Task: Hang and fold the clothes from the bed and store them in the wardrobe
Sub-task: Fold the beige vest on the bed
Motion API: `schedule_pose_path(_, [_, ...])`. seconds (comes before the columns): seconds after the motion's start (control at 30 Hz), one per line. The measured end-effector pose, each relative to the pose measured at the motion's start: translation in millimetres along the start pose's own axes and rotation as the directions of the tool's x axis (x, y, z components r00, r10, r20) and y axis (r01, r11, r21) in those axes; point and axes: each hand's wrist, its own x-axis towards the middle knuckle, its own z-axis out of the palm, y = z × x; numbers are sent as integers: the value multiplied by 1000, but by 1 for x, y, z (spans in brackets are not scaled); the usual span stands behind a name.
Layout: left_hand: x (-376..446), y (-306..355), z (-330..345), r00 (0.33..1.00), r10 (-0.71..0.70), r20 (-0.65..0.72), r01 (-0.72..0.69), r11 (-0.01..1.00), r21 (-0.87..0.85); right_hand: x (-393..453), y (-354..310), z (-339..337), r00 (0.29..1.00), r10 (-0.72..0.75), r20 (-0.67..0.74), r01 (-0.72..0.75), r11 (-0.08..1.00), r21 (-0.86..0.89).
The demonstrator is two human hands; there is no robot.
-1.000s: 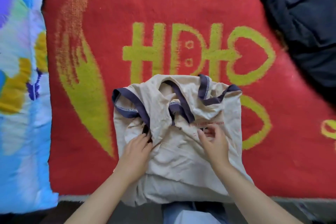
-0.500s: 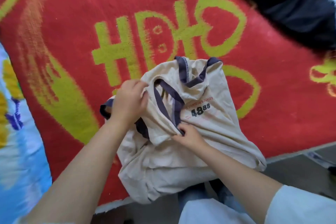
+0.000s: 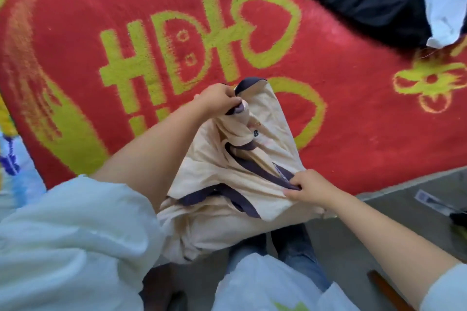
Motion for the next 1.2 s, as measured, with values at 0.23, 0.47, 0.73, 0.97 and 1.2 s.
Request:
schedule_pose_path(0.23, [-46,1,-86,891,-276,-361,-77,691,-718,-24,-19,-59,800,-7,-600,93,989,112])
schedule_pose_path(0.47, [-143,39,-167,768,-459,-447,-428,153,-891,-74,-73,-185,684,-304,-662,47,925,-376])
schedule_pose_path(0.73, [-294,86,-239,583,-330,-742,-666,330,-669,-183,-173,-315,288,-442,-850,321,880,-349])
schedule_pose_path(0.97, [-403,91,-242,722,-39,-691,-589,488,-644,-282,-232,-331,70,-442,-894,502,790,-352])
schedule_pose_path(1.2, [-446,102,-198,203,-107,-973,-109,985,-131,-341,-195,-277,-35,-655,-755,162,742,-651])
